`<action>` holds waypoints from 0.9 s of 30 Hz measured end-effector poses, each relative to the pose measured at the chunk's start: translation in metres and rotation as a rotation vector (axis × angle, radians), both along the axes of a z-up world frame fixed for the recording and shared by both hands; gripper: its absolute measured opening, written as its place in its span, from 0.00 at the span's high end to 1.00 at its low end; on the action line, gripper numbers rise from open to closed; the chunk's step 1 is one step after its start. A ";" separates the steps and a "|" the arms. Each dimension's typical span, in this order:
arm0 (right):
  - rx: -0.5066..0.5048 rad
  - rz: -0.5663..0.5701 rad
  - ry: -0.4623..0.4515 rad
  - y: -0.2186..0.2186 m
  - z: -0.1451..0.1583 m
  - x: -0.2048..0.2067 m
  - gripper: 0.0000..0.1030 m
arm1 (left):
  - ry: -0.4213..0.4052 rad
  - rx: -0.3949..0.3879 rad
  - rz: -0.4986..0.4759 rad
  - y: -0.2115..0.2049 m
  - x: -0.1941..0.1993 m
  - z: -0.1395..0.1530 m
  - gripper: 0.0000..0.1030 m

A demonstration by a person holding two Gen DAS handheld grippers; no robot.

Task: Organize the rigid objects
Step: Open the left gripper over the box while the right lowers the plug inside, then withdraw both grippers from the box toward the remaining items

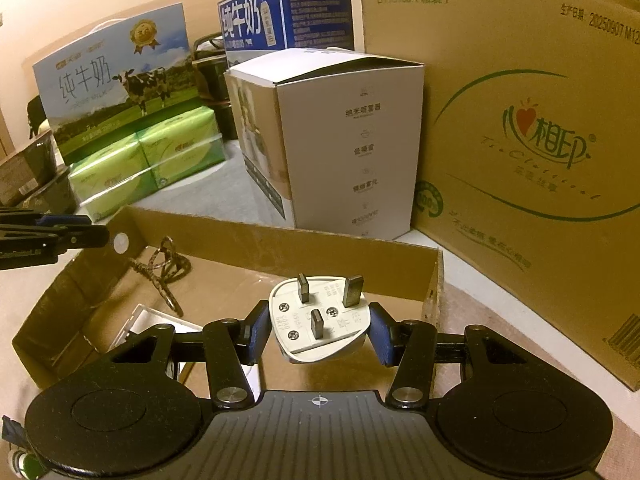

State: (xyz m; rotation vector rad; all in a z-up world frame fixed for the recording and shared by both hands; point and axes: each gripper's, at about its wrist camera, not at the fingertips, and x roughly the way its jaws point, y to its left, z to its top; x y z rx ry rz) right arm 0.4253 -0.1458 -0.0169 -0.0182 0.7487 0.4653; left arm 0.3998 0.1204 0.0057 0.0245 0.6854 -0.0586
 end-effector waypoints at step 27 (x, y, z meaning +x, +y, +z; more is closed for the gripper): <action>0.076 -0.045 -0.092 -0.023 0.021 -0.018 0.30 | -0.015 -0.012 0.029 -0.002 -0.031 0.007 0.25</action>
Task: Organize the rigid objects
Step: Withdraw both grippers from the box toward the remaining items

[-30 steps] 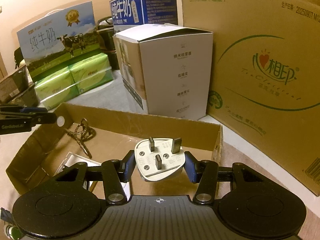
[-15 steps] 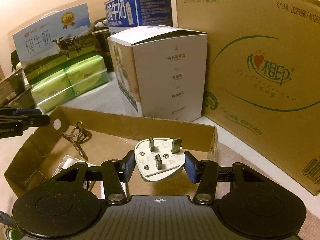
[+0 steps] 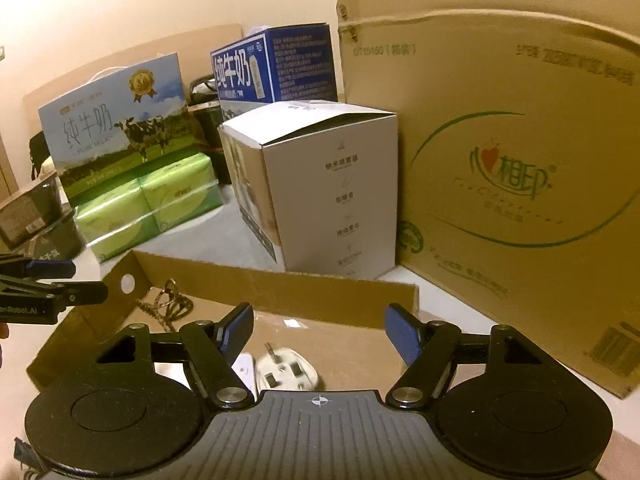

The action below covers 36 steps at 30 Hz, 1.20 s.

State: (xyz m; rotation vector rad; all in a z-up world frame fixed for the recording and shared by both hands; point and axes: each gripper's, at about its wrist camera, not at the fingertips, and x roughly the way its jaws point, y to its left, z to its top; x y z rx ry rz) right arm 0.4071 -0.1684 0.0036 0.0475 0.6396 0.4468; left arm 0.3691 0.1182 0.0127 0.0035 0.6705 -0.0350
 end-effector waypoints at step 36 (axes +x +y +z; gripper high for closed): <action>0.089 -0.104 0.090 -0.072 0.016 -0.255 0.20 | 0.004 -0.046 0.104 -0.042 -0.258 0.029 0.17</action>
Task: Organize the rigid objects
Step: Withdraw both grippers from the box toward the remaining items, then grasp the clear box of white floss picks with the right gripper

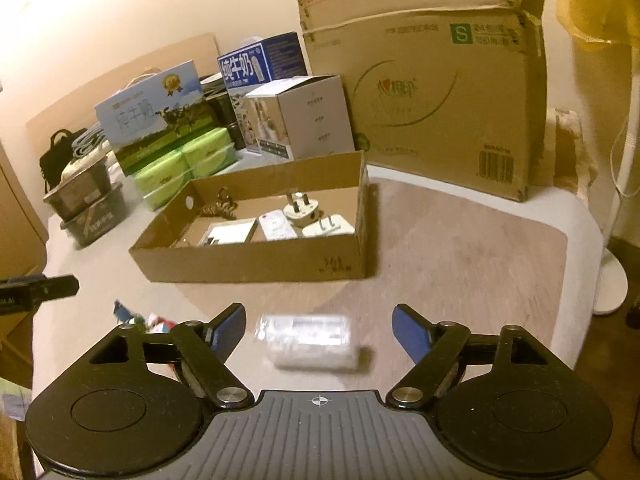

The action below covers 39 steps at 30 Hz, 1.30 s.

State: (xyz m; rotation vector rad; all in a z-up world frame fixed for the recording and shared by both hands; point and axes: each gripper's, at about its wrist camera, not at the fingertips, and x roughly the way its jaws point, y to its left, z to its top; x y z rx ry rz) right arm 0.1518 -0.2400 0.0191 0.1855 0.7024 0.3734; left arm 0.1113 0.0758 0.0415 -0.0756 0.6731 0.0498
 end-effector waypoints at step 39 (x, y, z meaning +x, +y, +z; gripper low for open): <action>-0.031 -0.015 0.067 0.011 -0.027 -0.027 0.08 | 0.080 -0.047 -0.009 -0.001 -0.043 -0.043 0.16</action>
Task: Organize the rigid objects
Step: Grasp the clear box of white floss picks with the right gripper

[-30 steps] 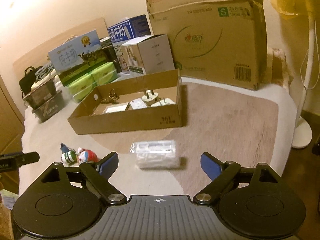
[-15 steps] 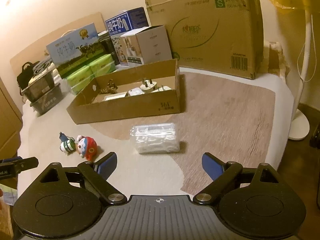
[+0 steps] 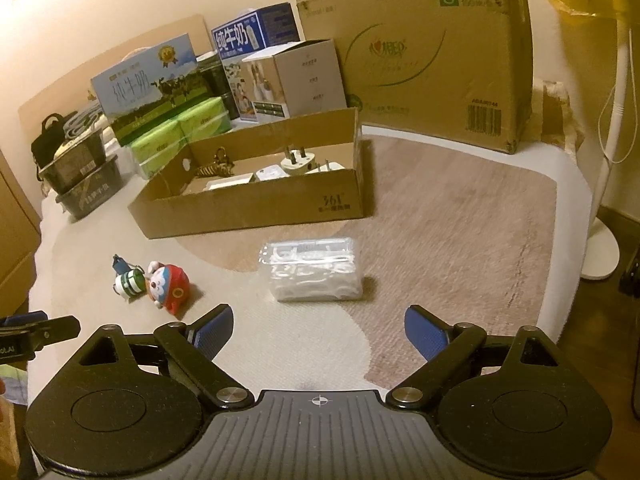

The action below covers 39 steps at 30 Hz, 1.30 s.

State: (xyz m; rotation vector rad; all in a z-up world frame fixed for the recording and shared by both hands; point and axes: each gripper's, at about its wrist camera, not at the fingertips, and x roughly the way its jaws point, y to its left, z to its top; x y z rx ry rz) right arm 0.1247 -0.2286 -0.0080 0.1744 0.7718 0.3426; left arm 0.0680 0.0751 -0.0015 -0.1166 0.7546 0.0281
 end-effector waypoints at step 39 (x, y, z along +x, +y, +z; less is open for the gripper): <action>-0.139 -0.030 -0.089 0.062 -0.055 0.069 0.01 | 0.001 -0.071 -0.179 0.000 0.077 -0.040 0.16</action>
